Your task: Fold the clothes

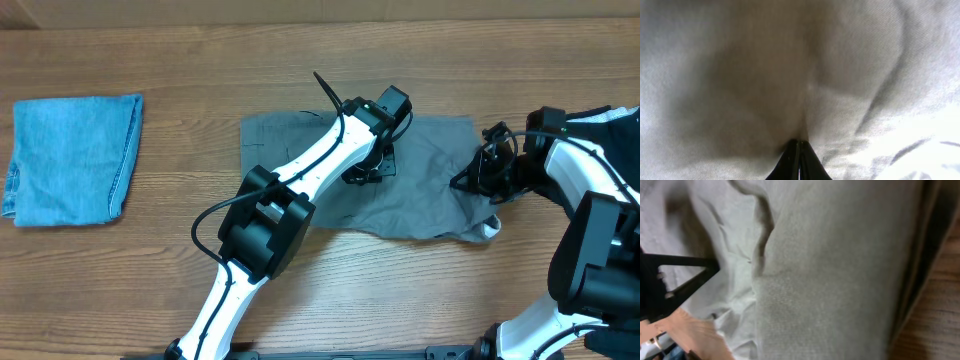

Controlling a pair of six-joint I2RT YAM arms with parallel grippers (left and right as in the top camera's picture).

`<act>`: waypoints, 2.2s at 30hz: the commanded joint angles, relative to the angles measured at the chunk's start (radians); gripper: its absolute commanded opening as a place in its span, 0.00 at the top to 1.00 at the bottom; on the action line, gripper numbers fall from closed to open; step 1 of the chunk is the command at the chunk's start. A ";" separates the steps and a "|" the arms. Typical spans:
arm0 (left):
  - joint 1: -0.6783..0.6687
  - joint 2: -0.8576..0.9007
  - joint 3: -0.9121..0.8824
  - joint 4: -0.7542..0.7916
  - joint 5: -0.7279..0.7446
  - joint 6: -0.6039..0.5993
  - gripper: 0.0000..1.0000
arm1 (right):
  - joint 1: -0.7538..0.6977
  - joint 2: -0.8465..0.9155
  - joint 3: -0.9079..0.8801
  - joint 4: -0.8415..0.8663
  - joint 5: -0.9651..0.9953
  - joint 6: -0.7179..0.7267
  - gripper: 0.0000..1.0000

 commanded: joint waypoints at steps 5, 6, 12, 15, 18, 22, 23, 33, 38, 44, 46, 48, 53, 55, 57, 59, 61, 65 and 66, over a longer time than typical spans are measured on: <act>0.010 0.011 -0.087 0.066 0.011 -0.004 0.96 | 0.044 -0.072 0.162 -0.077 0.002 0.000 0.96; 0.011 0.011 -0.098 0.084 0.026 0.003 0.96 | 0.055 -0.079 0.162 -0.076 0.006 -0.001 0.96; 0.015 0.004 -0.097 0.117 0.135 0.046 0.96 | 0.190 -0.092 0.162 -0.078 0.129 0.000 0.96; 0.021 -0.007 -0.066 0.109 0.161 0.077 0.96 | 0.272 -0.094 0.162 -0.074 0.188 0.000 0.96; 0.043 -0.053 -0.024 0.081 0.152 0.097 0.96 | 0.357 -0.103 0.168 -0.075 0.243 0.031 0.96; 0.114 -0.118 0.000 0.024 0.152 0.124 0.96 | 0.415 -0.130 0.198 -0.085 0.252 0.053 0.96; 0.142 -0.136 0.000 0.006 0.152 0.126 0.96 | 0.425 -0.146 0.209 -0.090 0.251 0.054 0.96; 0.341 -0.169 -0.006 -0.129 0.147 0.225 0.96 | 0.539 -0.209 0.267 -0.110 0.263 0.053 0.96; 0.373 -0.169 -0.006 -0.165 0.105 0.243 0.96 | 0.642 -0.209 0.266 -0.066 0.289 0.058 0.96; 0.409 -0.169 -0.006 -0.197 0.103 0.272 0.96 | 0.726 -0.193 0.266 -0.029 0.341 0.081 0.96; 0.422 -0.169 -0.006 -0.205 0.103 0.282 0.96 | 0.744 -0.175 0.265 -0.009 0.341 0.104 0.96; 0.442 -0.175 -0.006 -0.216 0.103 0.301 0.96 | 0.763 -0.143 0.265 0.017 0.337 0.120 0.96; 0.506 -0.211 -0.005 -0.245 0.104 0.312 0.96 | 0.789 -0.074 0.265 0.080 0.329 0.162 0.96; 0.533 -0.238 -0.005 -0.252 0.107 0.313 0.96 | 0.803 -0.054 0.265 0.112 0.311 0.163 0.96; 0.547 -0.263 -0.005 -0.257 0.105 0.321 0.96 | 0.822 -0.040 0.265 0.148 0.299 0.178 0.96; 0.556 -0.289 -0.005 -0.258 0.098 0.332 0.96 | 0.846 -0.032 0.265 0.186 0.299 0.196 0.96; 0.558 -0.309 -0.005 -0.261 0.095 0.335 0.96 | 0.871 -0.025 0.265 0.205 0.300 0.196 0.96; 0.558 -0.344 -0.005 -0.278 0.095 0.343 0.96 | 0.904 -0.003 0.265 0.238 0.319 0.222 0.80; 0.558 -0.352 -0.005 -0.282 0.095 0.345 0.96 | 0.908 0.003 0.265 0.250 0.323 0.234 0.63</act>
